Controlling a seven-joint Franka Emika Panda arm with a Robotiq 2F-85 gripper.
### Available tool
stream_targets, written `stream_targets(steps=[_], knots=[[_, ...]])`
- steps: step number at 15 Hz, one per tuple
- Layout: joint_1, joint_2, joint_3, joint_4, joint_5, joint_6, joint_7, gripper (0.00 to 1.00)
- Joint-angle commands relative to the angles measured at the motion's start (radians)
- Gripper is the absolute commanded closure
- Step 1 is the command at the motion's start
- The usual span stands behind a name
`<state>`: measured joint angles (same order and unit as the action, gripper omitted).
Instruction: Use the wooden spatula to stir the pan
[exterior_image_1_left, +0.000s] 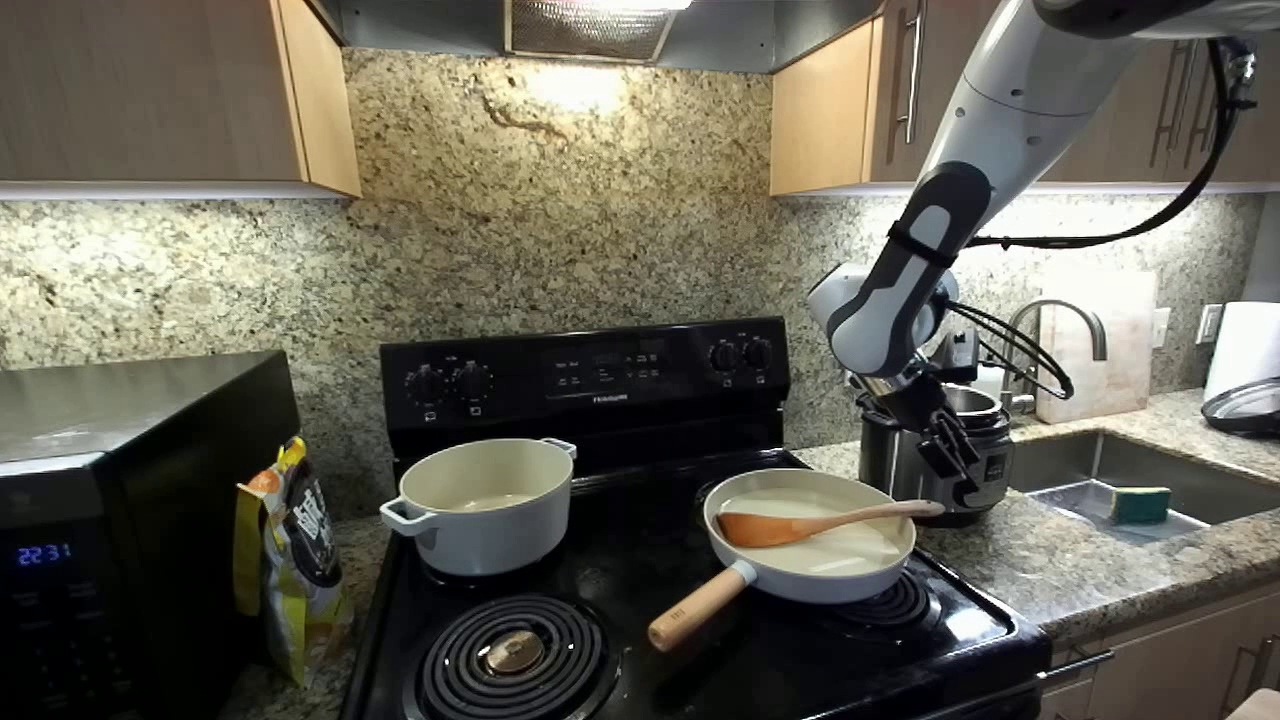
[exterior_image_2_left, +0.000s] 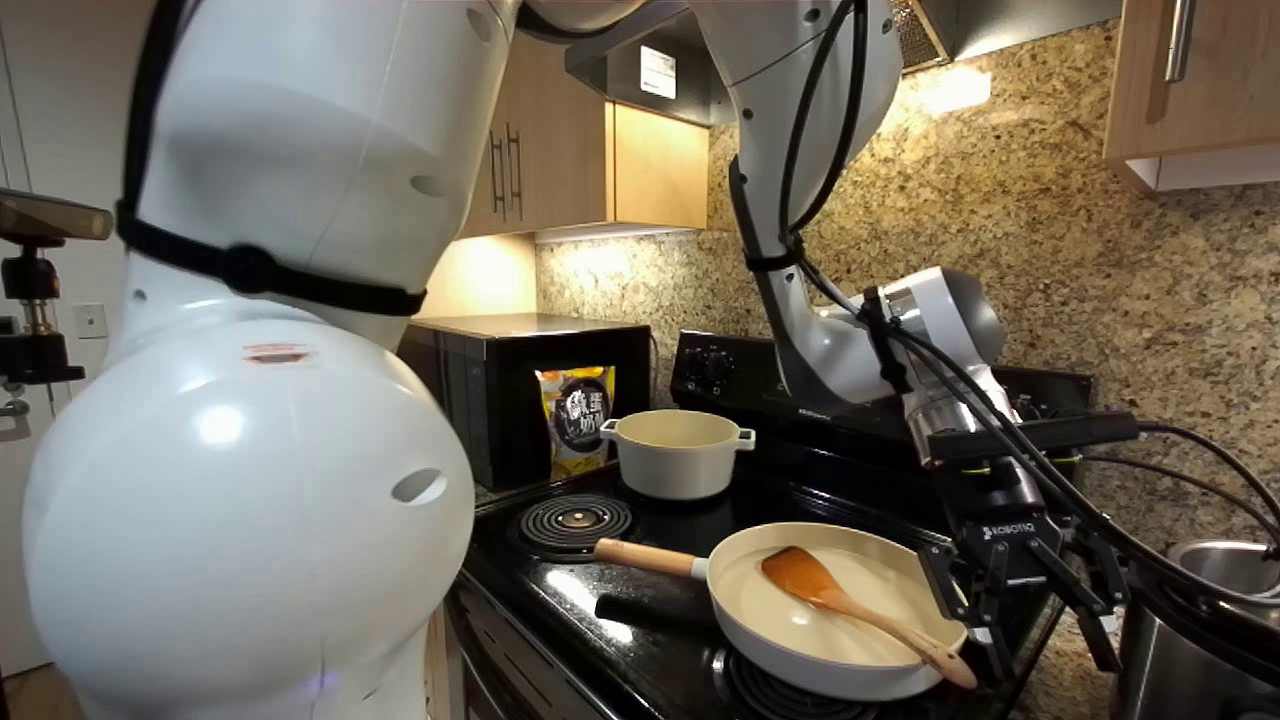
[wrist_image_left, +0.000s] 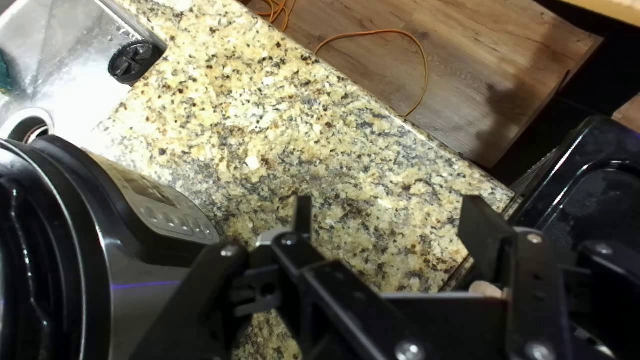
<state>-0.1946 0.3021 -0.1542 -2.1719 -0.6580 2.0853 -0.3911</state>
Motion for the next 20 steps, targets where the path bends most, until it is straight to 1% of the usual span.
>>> stream_targets(steps=[1,4,5,6,7,11,17,20], knots=[[0.0,0.0,0.0,0.001,0.001,-0.002,-0.001,0.23],[0.0,0.0,0.0,0.001,0.001,-0.002,-0.001,0.23],[0.0,0.0,0.0,0.001,0.001,-0.002,-0.001,0.06],[-0.002,0.002,0.0,0.005,0.006,-0.008,-0.01,0.05],[-0.004,0.002,-0.001,0.005,0.008,-0.005,-0.01,0.0],[-0.011,-0.011,-0.001,-0.012,0.013,0.033,-0.01,0.0],[-0.016,-0.033,0.001,-0.055,0.009,0.215,-0.011,0.0],[-0.012,-0.029,0.003,-0.062,0.021,0.229,-0.025,0.0]])
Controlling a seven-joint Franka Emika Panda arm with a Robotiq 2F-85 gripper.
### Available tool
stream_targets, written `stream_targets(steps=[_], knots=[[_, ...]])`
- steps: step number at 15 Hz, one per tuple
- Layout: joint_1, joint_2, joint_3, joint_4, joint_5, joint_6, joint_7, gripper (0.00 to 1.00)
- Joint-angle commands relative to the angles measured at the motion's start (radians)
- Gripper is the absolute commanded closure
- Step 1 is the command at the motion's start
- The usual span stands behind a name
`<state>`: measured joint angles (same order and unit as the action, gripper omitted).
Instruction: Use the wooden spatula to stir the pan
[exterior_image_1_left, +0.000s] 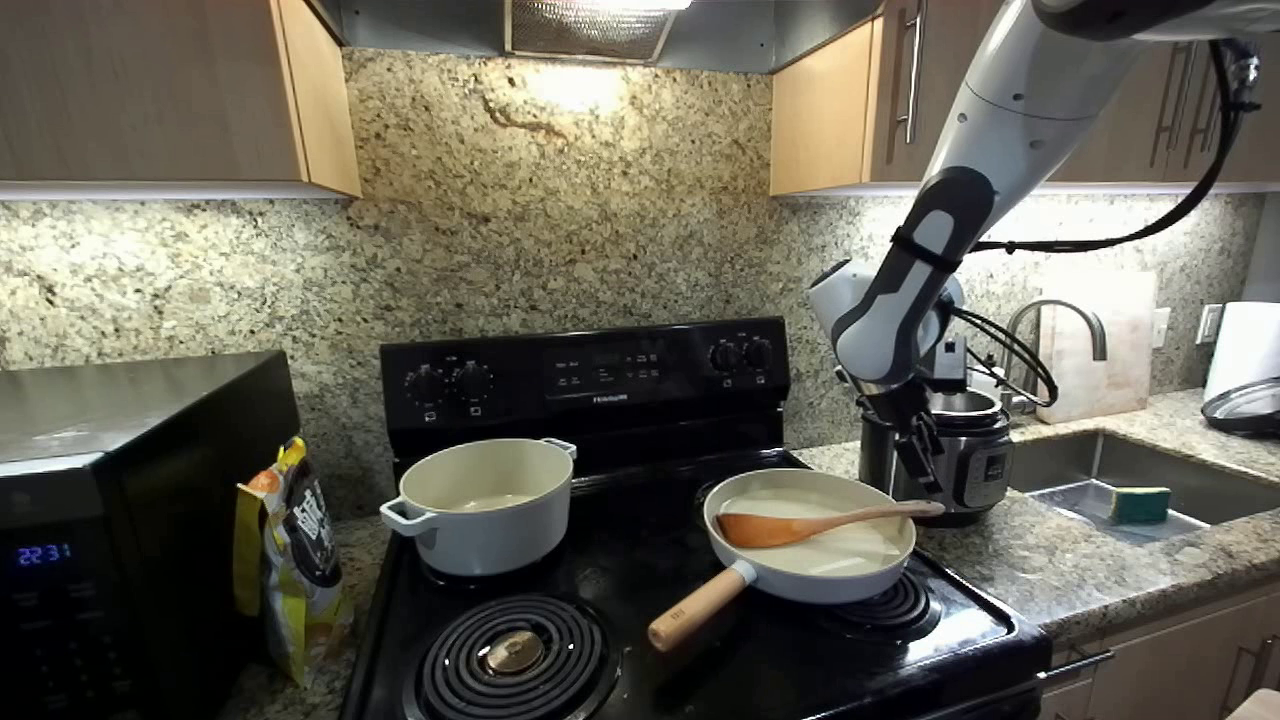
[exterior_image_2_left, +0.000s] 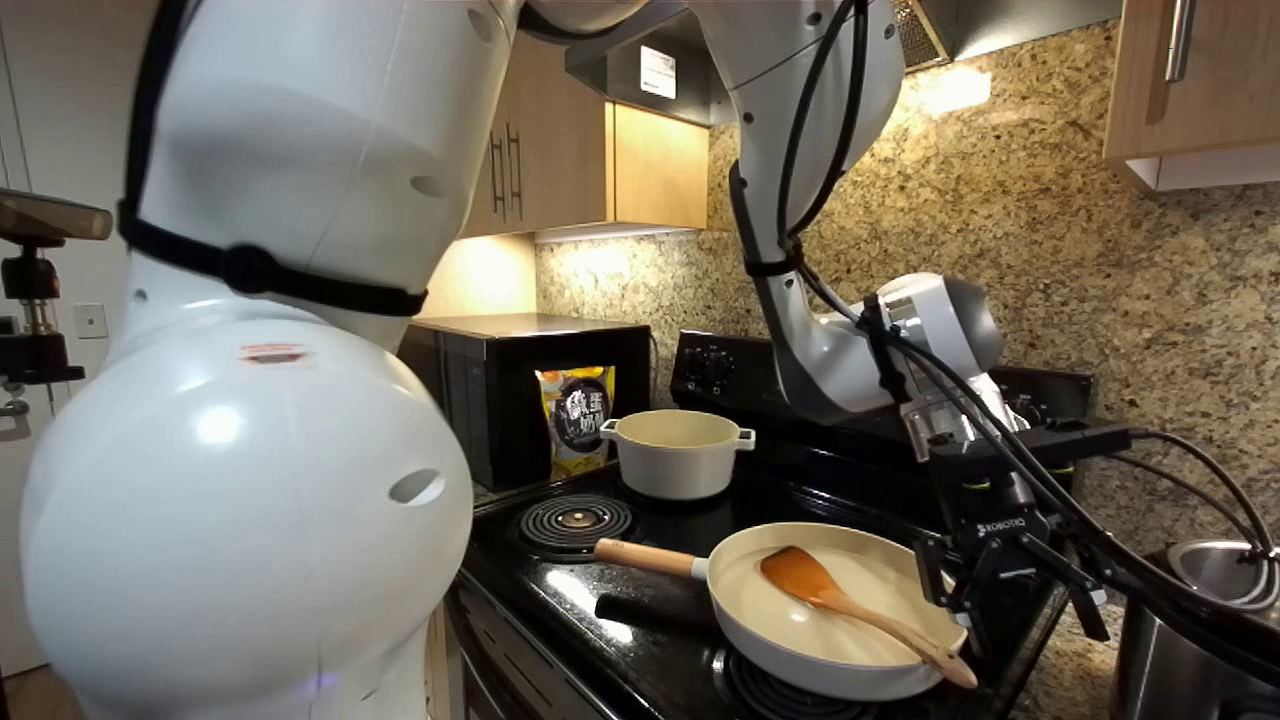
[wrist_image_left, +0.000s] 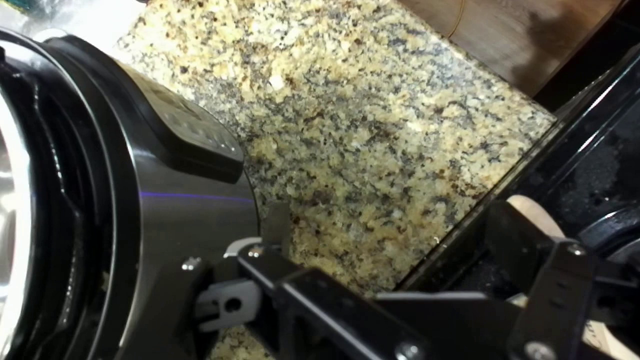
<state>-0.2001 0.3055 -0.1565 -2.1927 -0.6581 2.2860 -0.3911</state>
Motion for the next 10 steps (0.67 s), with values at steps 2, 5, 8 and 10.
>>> stream_targets(steps=[2,5,8,10], knots=[[-0.002,-0.045,0.012,-0.042,0.027,-0.026,-0.066,0.0],[0.009,-0.085,0.012,-0.045,0.014,-0.081,-0.065,0.0],[0.019,-0.133,0.021,-0.065,0.005,-0.112,-0.074,0.0],[0.025,-0.152,0.028,-0.082,0.003,-0.114,-0.083,0.0]])
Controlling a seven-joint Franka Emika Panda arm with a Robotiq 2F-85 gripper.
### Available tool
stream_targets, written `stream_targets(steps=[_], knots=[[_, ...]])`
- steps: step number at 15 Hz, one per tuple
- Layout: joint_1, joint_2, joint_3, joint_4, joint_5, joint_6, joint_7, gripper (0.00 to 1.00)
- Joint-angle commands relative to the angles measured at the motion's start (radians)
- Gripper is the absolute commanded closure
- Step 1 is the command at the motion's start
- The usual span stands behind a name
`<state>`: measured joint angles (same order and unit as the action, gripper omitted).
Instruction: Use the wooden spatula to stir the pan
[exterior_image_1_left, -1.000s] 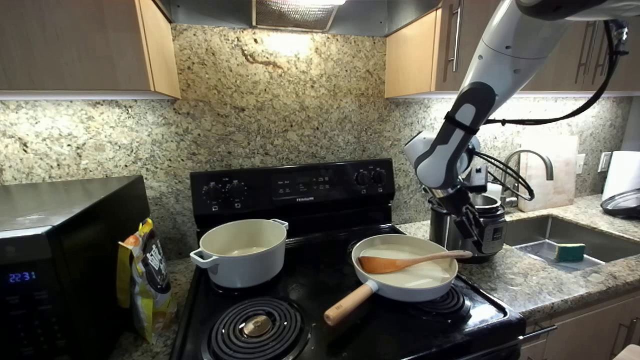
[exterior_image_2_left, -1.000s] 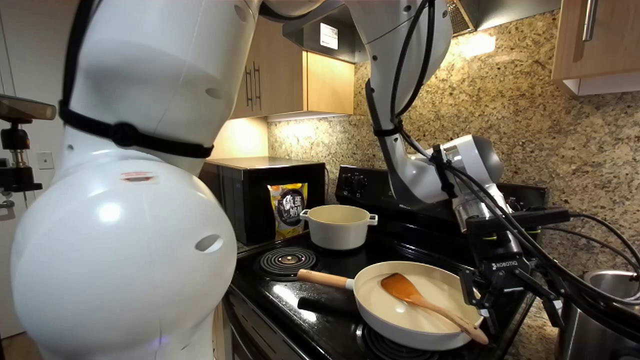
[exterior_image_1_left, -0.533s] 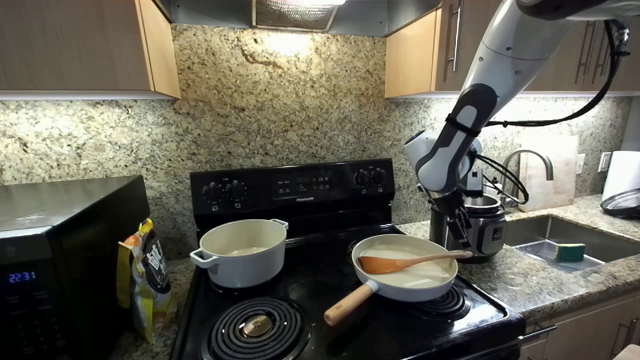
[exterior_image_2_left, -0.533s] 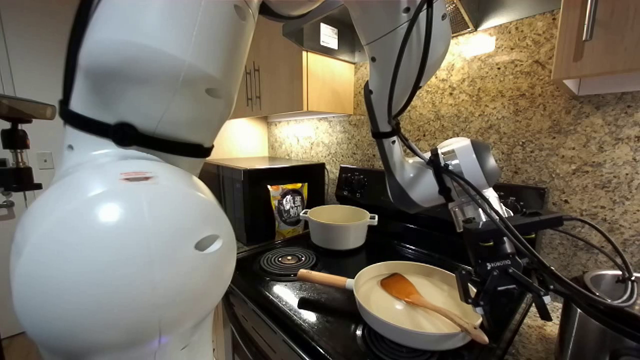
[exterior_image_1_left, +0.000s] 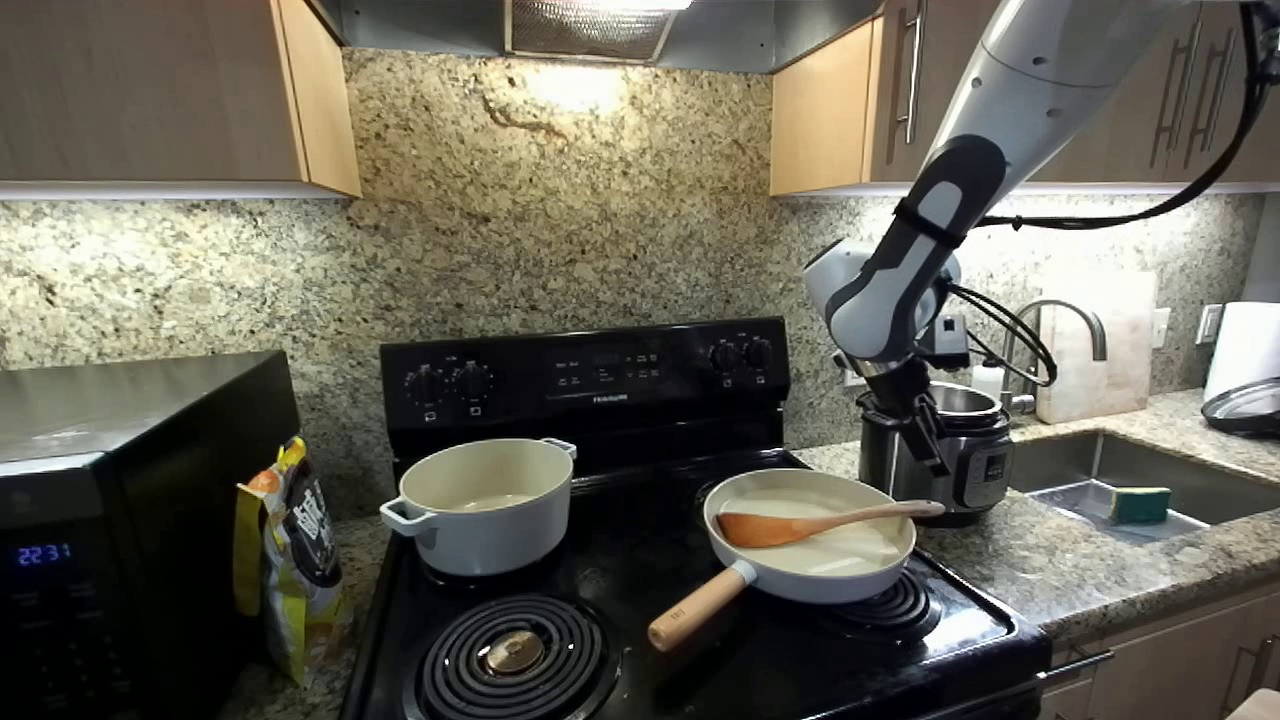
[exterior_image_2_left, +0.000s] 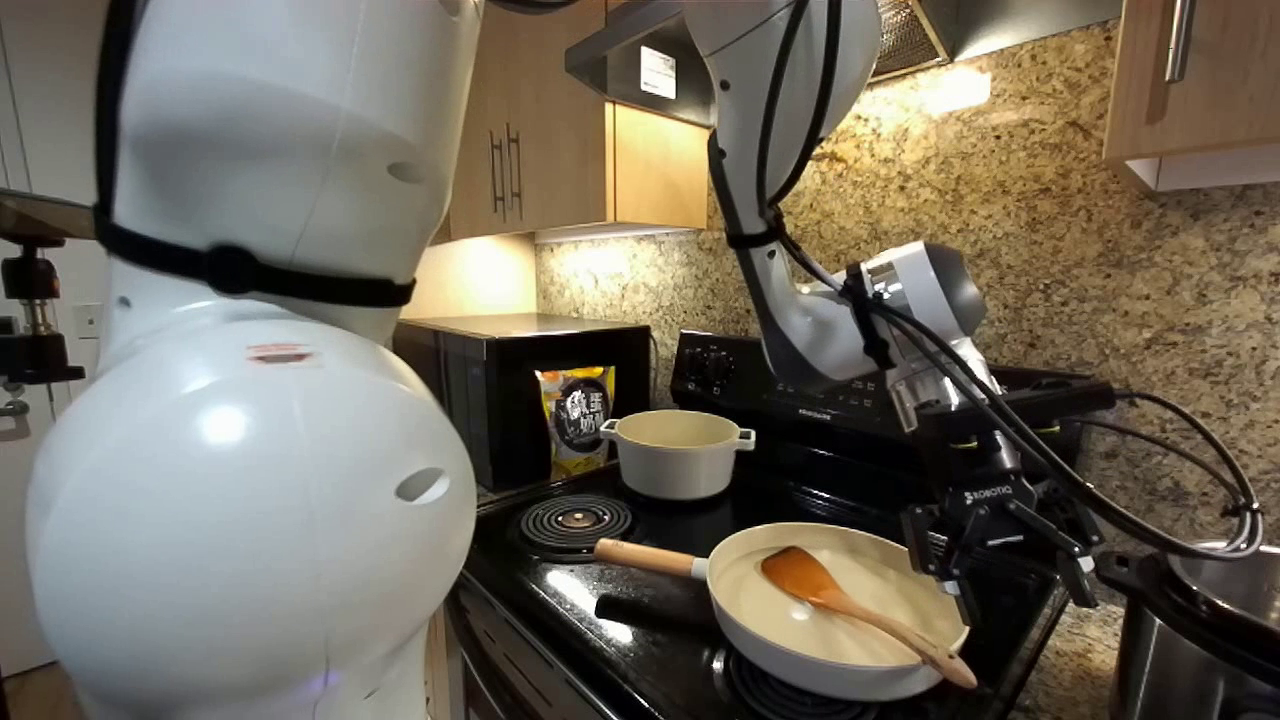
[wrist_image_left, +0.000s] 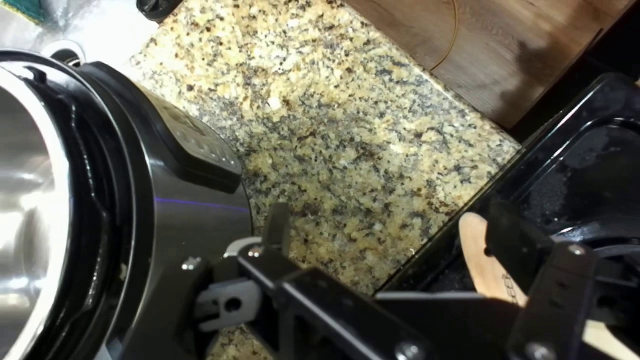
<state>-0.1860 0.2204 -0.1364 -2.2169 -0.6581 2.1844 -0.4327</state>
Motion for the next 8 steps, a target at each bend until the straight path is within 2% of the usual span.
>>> stream_targets(steps=[1,8], knots=[[0.017,-0.069,0.011,-0.069,-0.003,-0.005,-0.035,0.0],[0.05,-0.048,0.032,-0.126,-0.011,0.005,-0.021,0.0]])
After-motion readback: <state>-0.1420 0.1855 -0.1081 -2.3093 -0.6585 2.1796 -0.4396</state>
